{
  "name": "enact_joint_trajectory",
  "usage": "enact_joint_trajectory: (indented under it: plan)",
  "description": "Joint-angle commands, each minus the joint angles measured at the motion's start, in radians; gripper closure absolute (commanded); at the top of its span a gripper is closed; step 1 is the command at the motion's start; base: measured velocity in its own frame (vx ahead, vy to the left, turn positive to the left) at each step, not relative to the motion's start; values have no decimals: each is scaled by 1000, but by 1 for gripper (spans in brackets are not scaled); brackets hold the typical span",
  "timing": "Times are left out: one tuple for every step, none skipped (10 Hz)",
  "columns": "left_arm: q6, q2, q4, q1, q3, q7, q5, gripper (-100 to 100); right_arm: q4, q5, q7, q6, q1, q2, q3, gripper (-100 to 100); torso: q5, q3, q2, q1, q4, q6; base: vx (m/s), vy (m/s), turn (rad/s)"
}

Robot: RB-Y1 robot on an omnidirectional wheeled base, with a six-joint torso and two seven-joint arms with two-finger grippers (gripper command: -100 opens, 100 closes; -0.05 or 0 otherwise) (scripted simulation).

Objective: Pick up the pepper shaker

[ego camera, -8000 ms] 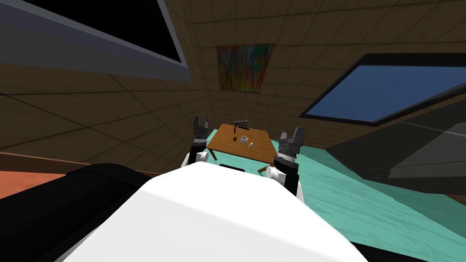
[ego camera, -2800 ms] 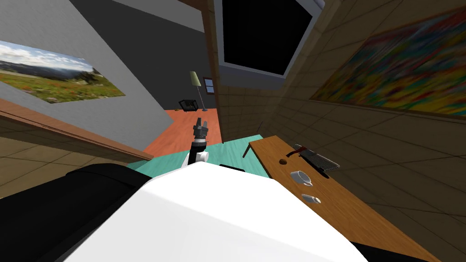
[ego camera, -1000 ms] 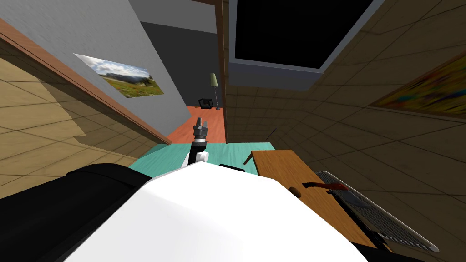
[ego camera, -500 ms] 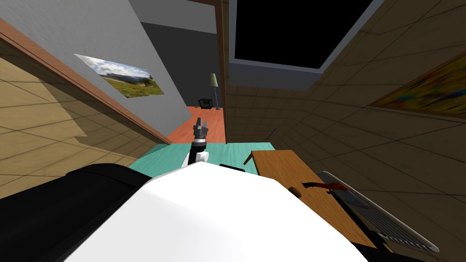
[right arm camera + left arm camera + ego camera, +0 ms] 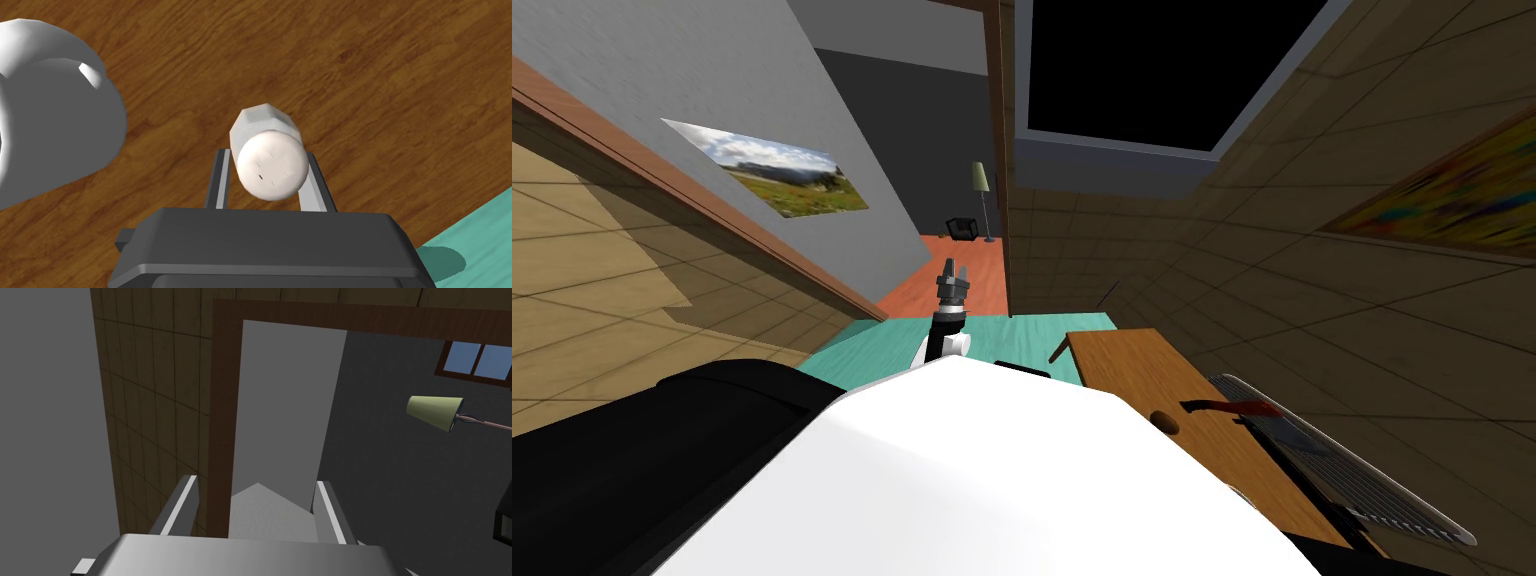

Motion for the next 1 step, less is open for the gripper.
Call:
enact_joint_trajectory:
  plan:
    - [0, 0, 0, 0, 0, 0, 0, 0, 0, 0, 0, 0, 0, 0, 0, 0, 0, 0, 0, 0, 0, 0, 2, 8, 0]
